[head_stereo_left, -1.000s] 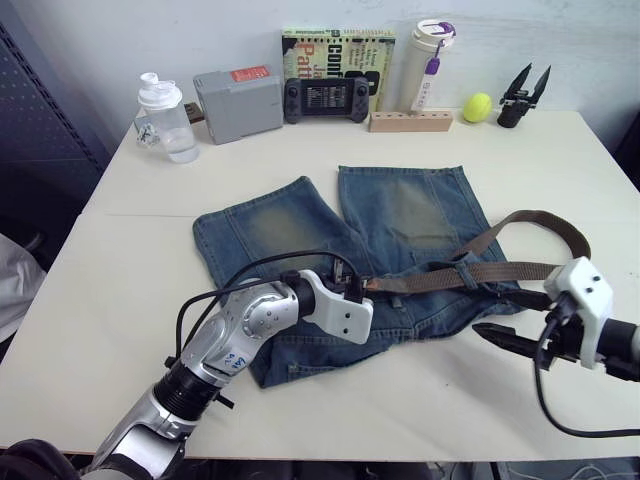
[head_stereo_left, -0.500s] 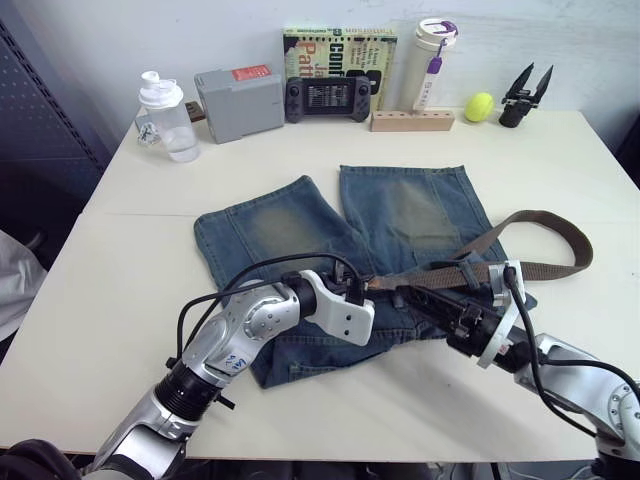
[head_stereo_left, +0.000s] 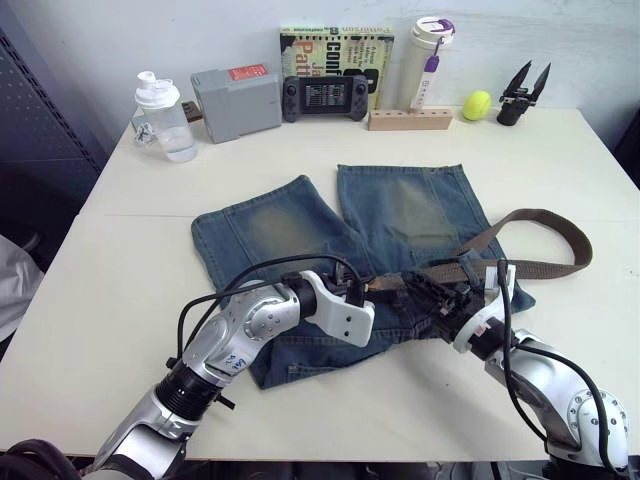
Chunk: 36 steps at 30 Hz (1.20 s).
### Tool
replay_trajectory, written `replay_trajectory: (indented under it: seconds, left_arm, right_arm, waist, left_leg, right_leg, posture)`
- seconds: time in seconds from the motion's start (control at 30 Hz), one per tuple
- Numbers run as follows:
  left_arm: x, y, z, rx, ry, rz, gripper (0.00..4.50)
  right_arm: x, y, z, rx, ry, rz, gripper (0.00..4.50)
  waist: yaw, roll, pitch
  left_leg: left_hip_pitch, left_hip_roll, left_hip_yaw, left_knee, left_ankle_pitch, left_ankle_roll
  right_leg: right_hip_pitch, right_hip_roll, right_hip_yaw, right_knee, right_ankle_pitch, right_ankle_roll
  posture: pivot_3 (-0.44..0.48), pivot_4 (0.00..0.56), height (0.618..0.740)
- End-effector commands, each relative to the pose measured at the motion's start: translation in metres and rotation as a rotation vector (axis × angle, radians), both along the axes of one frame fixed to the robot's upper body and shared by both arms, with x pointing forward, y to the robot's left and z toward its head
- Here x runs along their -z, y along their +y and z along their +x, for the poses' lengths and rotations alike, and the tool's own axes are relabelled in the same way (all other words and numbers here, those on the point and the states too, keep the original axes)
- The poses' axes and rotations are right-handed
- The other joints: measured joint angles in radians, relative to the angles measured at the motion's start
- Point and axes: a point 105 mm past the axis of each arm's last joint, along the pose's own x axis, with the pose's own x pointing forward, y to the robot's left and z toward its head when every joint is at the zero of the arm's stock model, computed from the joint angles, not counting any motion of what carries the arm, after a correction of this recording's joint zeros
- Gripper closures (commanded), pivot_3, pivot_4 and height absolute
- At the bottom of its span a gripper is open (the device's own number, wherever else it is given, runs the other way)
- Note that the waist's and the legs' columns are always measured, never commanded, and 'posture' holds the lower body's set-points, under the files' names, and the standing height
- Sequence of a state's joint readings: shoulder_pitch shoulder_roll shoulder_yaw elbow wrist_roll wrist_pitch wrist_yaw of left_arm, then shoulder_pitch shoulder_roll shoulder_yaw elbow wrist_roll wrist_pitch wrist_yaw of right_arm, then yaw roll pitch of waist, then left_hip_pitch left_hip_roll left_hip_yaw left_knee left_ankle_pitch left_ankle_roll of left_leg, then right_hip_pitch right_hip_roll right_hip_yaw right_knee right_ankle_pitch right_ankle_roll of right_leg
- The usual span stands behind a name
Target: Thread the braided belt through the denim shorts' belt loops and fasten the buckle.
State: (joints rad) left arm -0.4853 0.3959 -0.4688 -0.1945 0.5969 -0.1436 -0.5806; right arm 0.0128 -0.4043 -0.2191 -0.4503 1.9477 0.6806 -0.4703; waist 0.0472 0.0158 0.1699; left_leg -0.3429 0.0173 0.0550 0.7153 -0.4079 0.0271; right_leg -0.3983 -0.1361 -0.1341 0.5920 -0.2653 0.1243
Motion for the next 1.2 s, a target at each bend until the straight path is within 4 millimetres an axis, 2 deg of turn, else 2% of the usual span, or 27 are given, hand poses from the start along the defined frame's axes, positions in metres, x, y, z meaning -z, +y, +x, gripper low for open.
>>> replay_trajectory:
  seconds: [0.03, 0.1, 0.17, 0.23, 0.3, 0.4, 0.57, 0.63, 0.8, 0.9, 1.2]
  left_arm:
    - [-0.006, -0.001, -0.003, 0.022, -0.036, 0.001, 4.50]
    - [0.000, 0.000, -0.005, 0.028, -0.005, 0.015, 4.50]
    - [0.001, -0.002, -0.011, 0.047, 0.048, -0.022, 3.55]
    - [0.000, -0.001, -0.012, 0.045, 0.097, -0.064, 3.01]
    - [-0.004, 0.002, -0.009, 0.022, 0.124, -0.104, 2.11]
    - [-0.008, 0.010, -0.019, 0.050, 0.224, -0.181, 0.91]
    - [-0.019, 0.027, -0.039, 0.074, 0.466, -0.422, 0.91]
    - [-0.015, 0.038, -0.046, 0.071, 0.590, -0.494, 0.91]
    - [-0.007, 0.051, -0.062, 0.107, 0.803, -0.590, 0.91]
    - [-0.003, 0.052, -0.064, 0.105, 0.835, -0.601, 0.91]
    - [-0.002, 0.046, -0.059, 0.087, 0.836, -0.619, 0.91]
  right_arm:
    - [-0.017, -0.002, 0.001, 0.026, -0.058, 0.044, 4.47]
    - [-0.019, -0.003, 0.003, 0.033, -0.062, 0.046, 4.47]
    - [-0.022, -0.003, 0.005, 0.037, -0.074, 0.054, 4.50]
    - [-0.024, -0.005, 0.008, 0.052, -0.085, 0.056, 4.50]
    - [-0.024, -0.010, 0.010, 0.068, -0.093, 0.051, 4.50]
    - [-0.023, -0.019, 0.012, 0.080, -0.107, 0.022, 4.50]
    - [-0.018, -0.043, 0.011, 0.085, -0.119, -0.042, 4.50]
    - [-0.017, -0.055, 0.012, 0.086, -0.126, -0.068, 4.50]
    - [-0.019, -0.066, 0.014, 0.066, -0.147, -0.109, 4.50]
    - [-0.016, -0.067, 0.017, 0.054, -0.142, -0.130, 4.50]
    - [0.000, -0.048, 0.014, -0.055, -0.143, -0.236, 4.50]
  waist:
    - [-0.001, 0.000, 0.000]
    - [-0.003, 0.001, 0.000]
    - [-0.004, 0.001, 0.000]
    - [-0.008, 0.002, 0.001]
    - [-0.009, 0.002, 0.001]
    - [-0.015, 0.003, 0.001]
    - [-0.024, 0.005, 0.003]
    - [-0.023, 0.006, 0.003]
    - [-0.022, 0.007, 0.004]
    - [-0.020, 0.007, 0.004]
    - [-0.021, 0.007, 0.004]
  left_leg:
    - [0.000, 0.000, 0.000, 0.000, 0.000, 0.000]
    - [0.000, 0.000, 0.000, 0.000, 0.000, 0.000]
    - [0.000, 0.000, 0.000, 0.000, 0.000, 0.000]
    - [0.000, 0.000, 0.000, 0.000, 0.000, 0.000]
    - [-0.001, 0.000, 0.000, 0.000, 0.000, 0.001]
    - [-0.001, 0.000, 0.000, 0.000, 0.000, 0.001]
    - [-0.002, 0.000, 0.000, 0.000, -0.002, 0.003]
    - [-0.002, 0.000, -0.001, 0.001, -0.002, 0.003]
    - [-0.002, -0.001, -0.001, 0.001, -0.002, 0.003]
    - [-0.002, -0.002, -0.001, 0.001, -0.002, 0.003]
    - [-0.002, -0.002, 0.000, 0.001, -0.002, 0.004]
  right_leg:
    - [0.000, 0.000, 0.000, 0.000, 0.000, 0.000]
    - [0.000, 0.000, 0.000, 0.000, 0.000, 0.000]
    - [0.000, 0.000, 0.000, 0.000, 0.000, 0.000]
    - [0.000, 0.000, 0.000, 0.000, 0.000, 0.000]
    - [-0.001, 0.000, 0.000, 0.000, 0.000, 0.000]
    - [-0.001, -0.001, 0.000, 0.000, 0.000, 0.000]
    - [-0.001, -0.004, 0.000, -0.001, 0.000, 0.000]
    - [-0.001, -0.005, 0.000, -0.001, 0.000, 0.000]
    - [0.000, -0.005, 0.000, -0.001, 0.000, 0.000]
    - [0.000, -0.005, -0.001, -0.001, 0.000, 0.000]
    - [0.000, -0.003, -0.001, -0.002, 0.000, 0.000]
  posture:
    - [0.000, 0.150, 0.726]
    - [0.000, 0.150, 0.726]
    - [0.000, 0.150, 0.726]
    - [0.000, 0.150, 0.726]
    - [0.000, 0.150, 0.726]
    - [0.000, 0.150, 0.726]
    - [0.000, 0.150, 0.726]
    - [0.000, 0.150, 0.726]
    - [0.000, 0.150, 0.726]
    - [0.000, 0.150, 0.726]
    - [0.000, 0.150, 0.726]
